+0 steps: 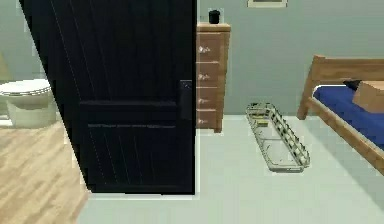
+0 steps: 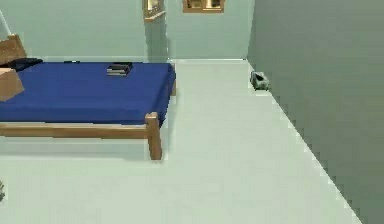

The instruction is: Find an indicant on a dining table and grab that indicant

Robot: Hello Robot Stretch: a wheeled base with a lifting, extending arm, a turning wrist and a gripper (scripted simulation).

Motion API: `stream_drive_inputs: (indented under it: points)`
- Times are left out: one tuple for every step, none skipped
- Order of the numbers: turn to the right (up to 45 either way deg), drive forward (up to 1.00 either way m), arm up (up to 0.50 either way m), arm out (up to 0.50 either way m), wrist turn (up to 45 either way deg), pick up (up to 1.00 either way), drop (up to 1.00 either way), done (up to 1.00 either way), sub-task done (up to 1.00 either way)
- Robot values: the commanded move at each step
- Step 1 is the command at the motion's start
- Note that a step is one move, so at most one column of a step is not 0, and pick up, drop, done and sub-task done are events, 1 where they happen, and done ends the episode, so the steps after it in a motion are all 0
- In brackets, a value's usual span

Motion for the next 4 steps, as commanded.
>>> stream_drive_inputs:
  points:
    - [0.0,0.10,0.00,0.00,0.0,0.00,0.00,0.00,0.00]
    - [-45.0,0.00,0.00,0.00,0.0,0.00,0.00,0.00,0.00]
    - [-30.0,0.00,0.00,0.00,0.0,0.00,0.00,0.00,0.00]
    - [0.0,1.00,0.00,0.00,0.0,0.00,0.00,0.00,0.00]
